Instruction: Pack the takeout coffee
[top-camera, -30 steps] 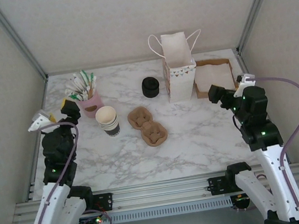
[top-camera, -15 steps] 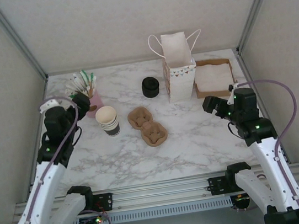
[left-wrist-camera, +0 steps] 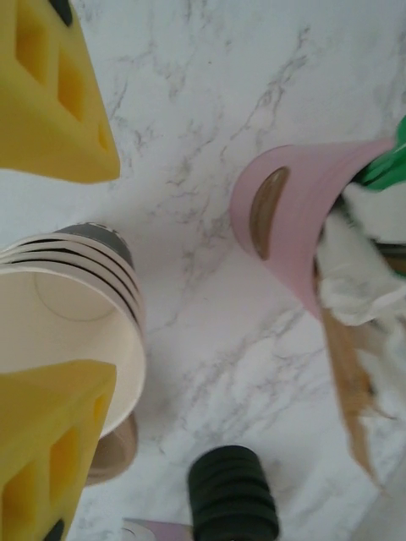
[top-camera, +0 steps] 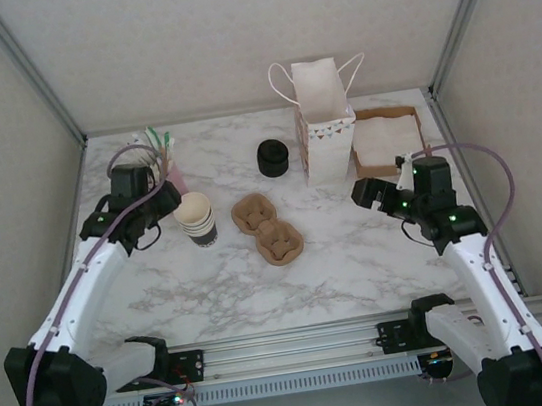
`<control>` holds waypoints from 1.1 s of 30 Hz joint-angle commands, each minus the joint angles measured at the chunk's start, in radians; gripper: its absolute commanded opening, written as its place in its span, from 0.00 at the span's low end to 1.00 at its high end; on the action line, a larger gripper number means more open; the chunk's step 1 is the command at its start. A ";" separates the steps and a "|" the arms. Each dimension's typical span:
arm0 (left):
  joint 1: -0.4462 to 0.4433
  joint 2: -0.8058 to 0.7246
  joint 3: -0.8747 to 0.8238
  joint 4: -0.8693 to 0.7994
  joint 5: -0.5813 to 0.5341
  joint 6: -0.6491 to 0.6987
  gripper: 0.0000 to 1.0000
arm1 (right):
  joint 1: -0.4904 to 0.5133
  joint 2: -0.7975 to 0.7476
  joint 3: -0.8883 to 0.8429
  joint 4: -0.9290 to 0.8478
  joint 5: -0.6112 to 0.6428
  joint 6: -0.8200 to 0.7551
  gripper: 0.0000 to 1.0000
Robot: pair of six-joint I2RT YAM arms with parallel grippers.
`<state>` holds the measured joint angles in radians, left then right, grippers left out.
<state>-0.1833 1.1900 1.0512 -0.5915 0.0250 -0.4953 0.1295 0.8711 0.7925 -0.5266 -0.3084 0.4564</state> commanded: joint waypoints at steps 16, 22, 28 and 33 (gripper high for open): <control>-0.081 0.138 0.112 -0.181 -0.047 0.103 0.32 | 0.414 0.256 0.141 -0.010 0.029 -0.133 0.94; -0.091 0.164 0.115 -0.192 -0.057 0.107 0.21 | 0.455 0.288 0.154 -0.009 0.053 -0.129 0.93; -0.092 0.167 0.117 -0.204 -0.078 0.111 0.09 | 0.464 0.292 0.154 -0.013 0.064 -0.126 0.93; -0.092 0.162 0.133 -0.221 -0.095 0.112 0.03 | 0.468 0.291 0.163 -0.022 0.070 -0.126 0.93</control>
<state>-0.2672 1.3567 1.1435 -0.7677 -0.0250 -0.3912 0.5838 1.1561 0.9188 -0.5243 -0.2543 0.3431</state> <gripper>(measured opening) 0.059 0.931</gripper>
